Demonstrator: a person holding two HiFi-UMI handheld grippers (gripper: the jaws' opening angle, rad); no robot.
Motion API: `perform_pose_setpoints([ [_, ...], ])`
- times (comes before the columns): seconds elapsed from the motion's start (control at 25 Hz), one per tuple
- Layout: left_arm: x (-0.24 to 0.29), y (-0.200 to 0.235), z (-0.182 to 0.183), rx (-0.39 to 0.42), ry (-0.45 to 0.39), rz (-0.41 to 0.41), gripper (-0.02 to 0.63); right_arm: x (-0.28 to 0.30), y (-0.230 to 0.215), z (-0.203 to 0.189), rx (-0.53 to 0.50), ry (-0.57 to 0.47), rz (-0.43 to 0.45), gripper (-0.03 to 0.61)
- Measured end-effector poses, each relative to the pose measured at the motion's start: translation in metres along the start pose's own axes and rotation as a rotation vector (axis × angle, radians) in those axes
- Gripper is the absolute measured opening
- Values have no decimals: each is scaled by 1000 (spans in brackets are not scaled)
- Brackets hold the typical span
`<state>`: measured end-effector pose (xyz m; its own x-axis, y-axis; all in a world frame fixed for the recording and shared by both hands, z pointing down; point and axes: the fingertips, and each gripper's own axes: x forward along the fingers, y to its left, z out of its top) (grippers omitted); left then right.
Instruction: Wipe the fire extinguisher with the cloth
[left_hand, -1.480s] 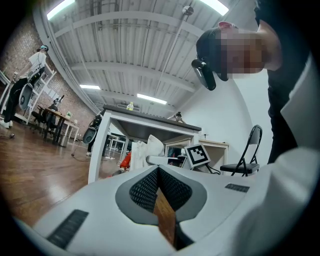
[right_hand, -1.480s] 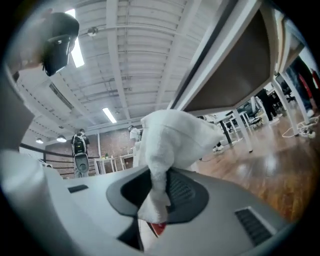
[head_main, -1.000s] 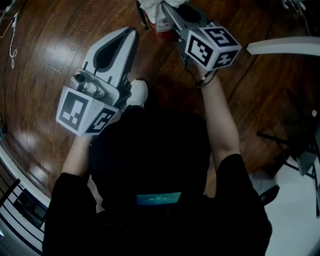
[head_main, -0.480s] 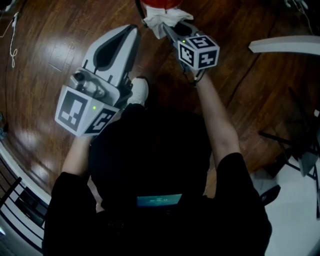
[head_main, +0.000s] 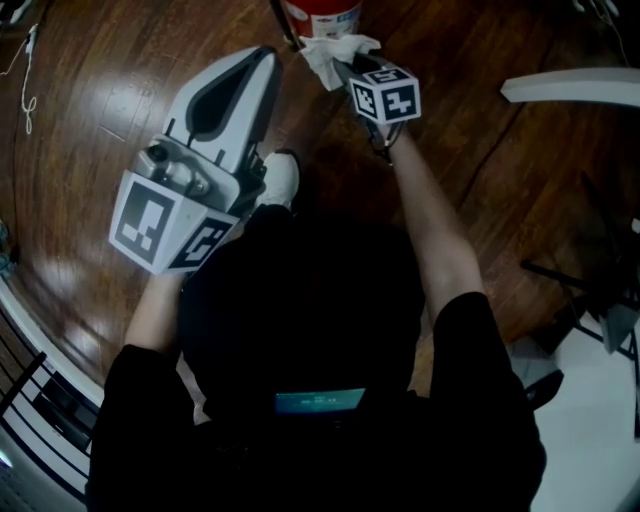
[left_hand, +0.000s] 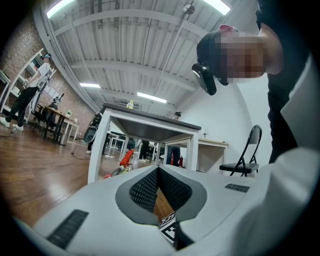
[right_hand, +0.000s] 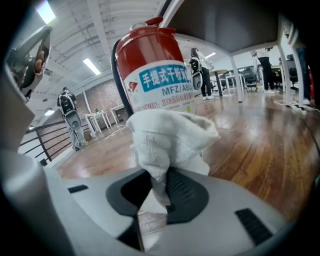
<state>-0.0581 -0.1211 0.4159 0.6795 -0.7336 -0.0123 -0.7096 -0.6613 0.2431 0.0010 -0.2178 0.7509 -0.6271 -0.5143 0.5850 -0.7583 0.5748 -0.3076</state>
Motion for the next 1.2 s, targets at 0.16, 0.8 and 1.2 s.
perform_pose_setpoints([
  [0.16, -3, 3, 1, 6, 1, 13, -2, -11, 9, 13, -9, -40, 31, 94],
  [0.8, -7, 3, 5, -1, -16, 15, -2, -180, 34, 219, -38, -636, 101, 95],
  [1.2, -10, 7, 5, -12, -22, 14, -2, -155, 27, 241, -97, -596, 53, 95],
])
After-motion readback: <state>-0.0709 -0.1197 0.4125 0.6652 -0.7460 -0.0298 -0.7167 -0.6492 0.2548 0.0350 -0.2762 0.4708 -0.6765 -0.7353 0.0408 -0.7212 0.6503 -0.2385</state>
